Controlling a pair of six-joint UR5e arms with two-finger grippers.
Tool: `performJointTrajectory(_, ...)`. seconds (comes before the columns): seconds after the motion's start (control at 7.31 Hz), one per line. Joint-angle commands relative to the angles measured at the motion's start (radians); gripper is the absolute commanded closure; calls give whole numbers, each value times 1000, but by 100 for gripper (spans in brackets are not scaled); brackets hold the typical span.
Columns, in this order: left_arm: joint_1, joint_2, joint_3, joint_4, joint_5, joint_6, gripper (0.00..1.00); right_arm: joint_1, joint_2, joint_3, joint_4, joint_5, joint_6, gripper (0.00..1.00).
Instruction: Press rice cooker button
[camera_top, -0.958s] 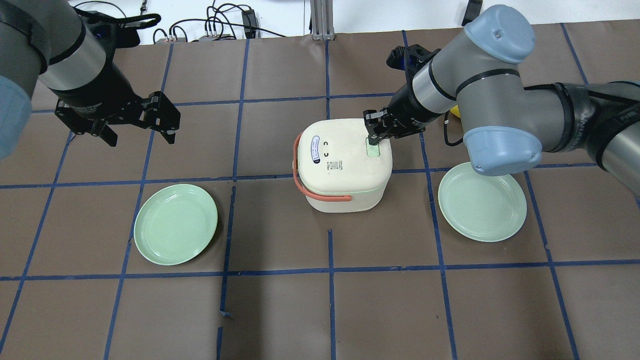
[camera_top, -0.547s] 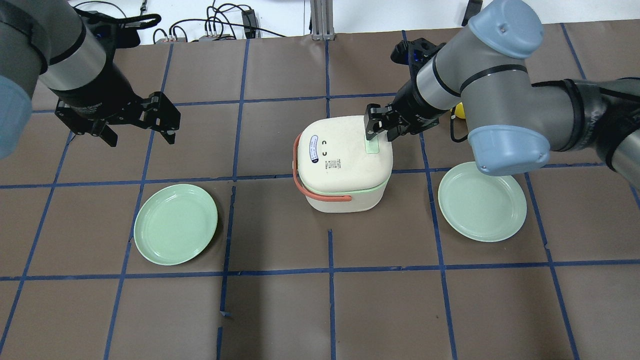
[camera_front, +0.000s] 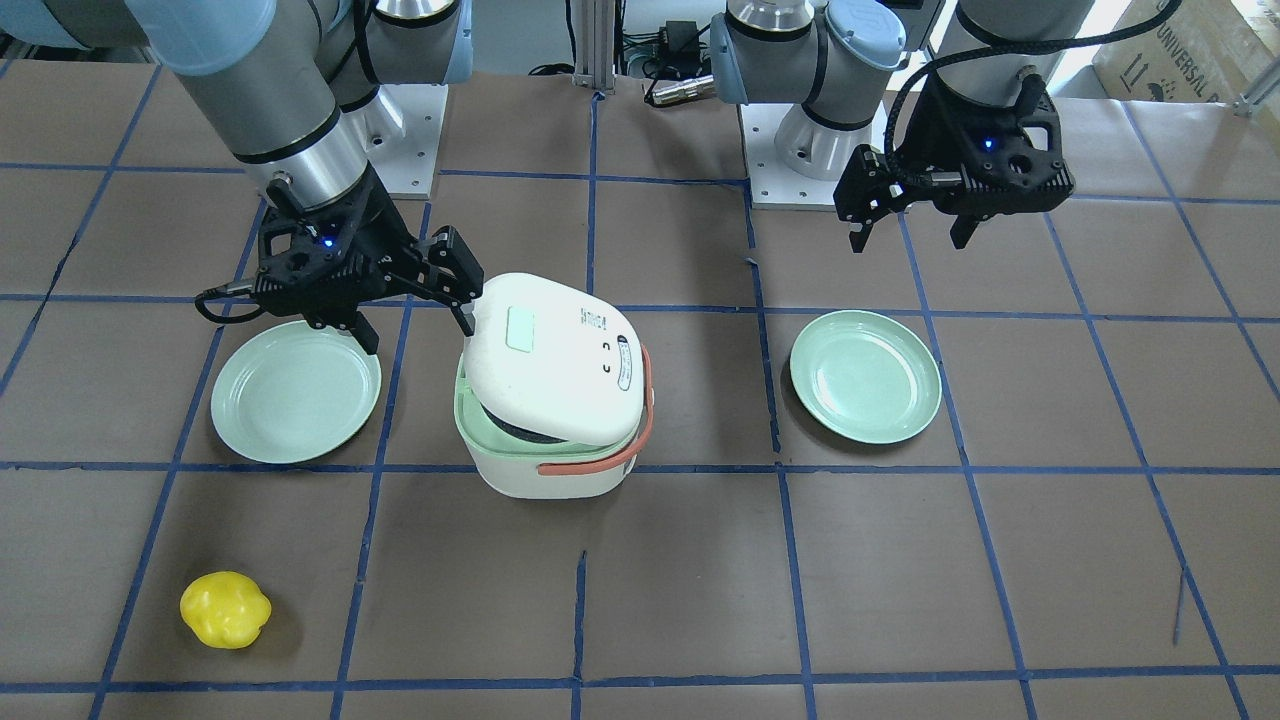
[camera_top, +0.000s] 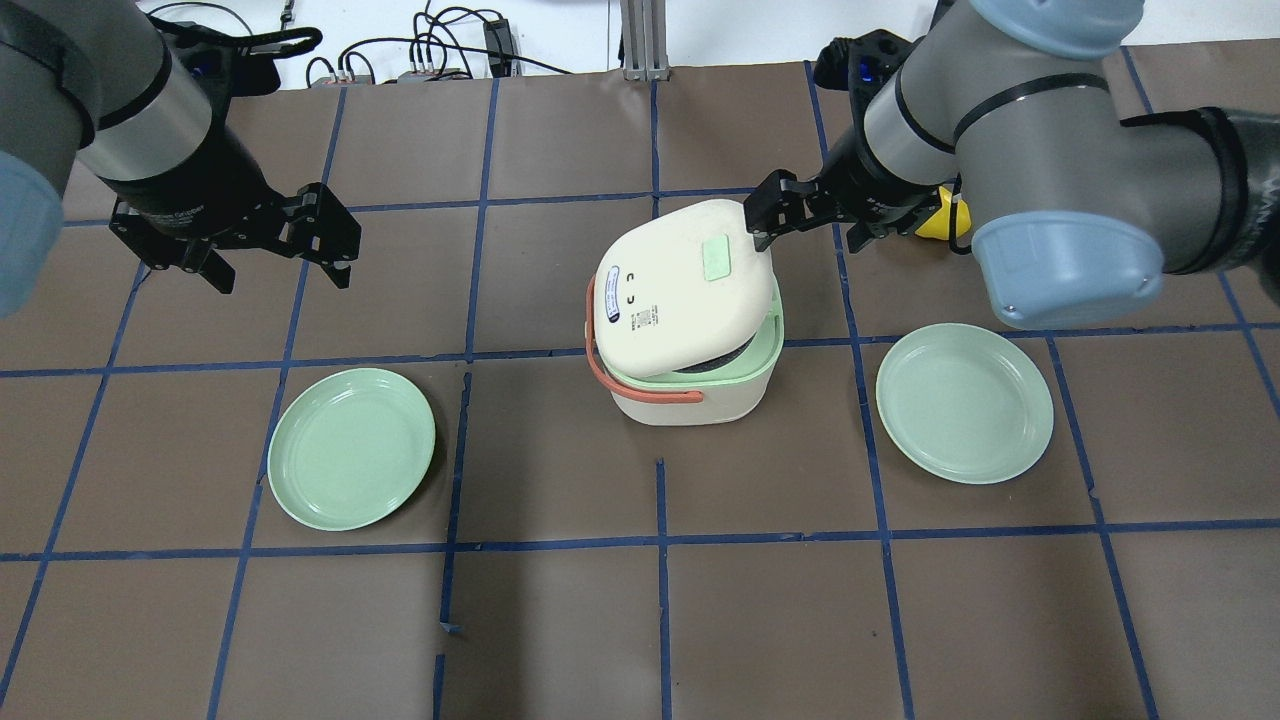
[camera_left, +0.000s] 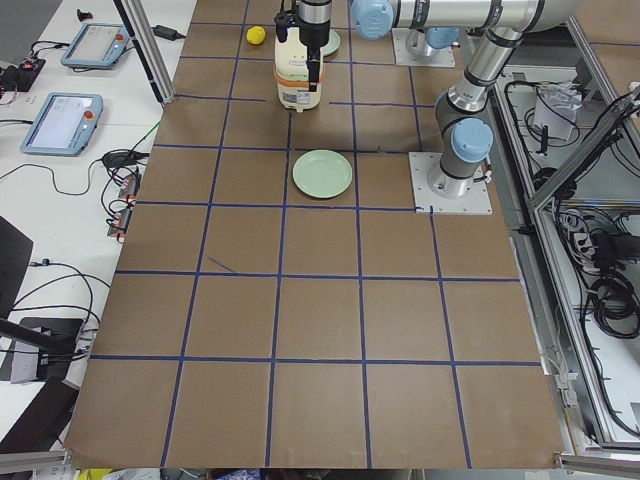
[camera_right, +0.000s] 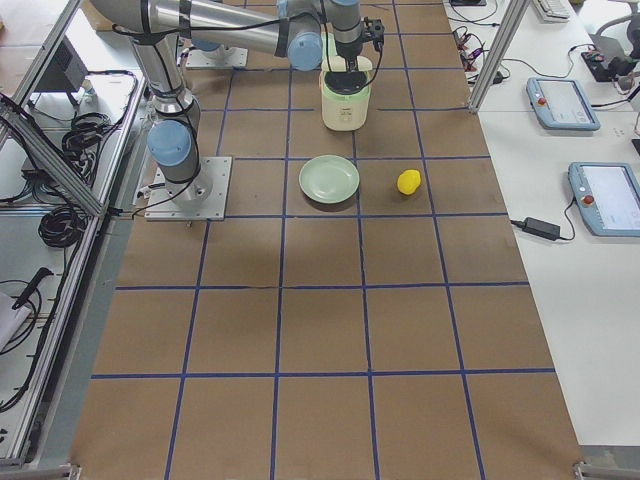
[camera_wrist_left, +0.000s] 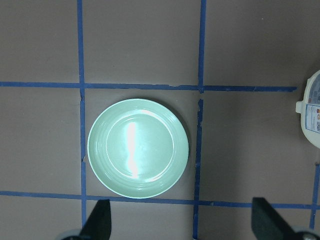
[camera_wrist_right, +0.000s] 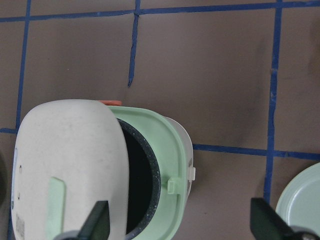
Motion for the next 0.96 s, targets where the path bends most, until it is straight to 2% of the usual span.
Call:
performJointTrajectory(0.0,0,0,-2,0,0,0,0,-1,-17,-69,77,-50,57,0)
performJointTrajectory(0.14,0,0,0,0,0,0,0,-2,-27,-83,80,-86,91,0)
performJointTrajectory(0.27,0,0,0,1,0,0,0,-5,-41,-97,118,-111,152,0)
performJointTrajectory(0.55,0,0,0,1,0,0,0,-7,-46,-170,205,-203,160,0)
performJointTrajectory(0.68,0,0,0,1,0,0,0,-7,-44,-210,297,-211,162,0)
performJointTrajectory(0.82,0,0,0,1,0,0,0,-8,-43,-242,311,-214,160,0)
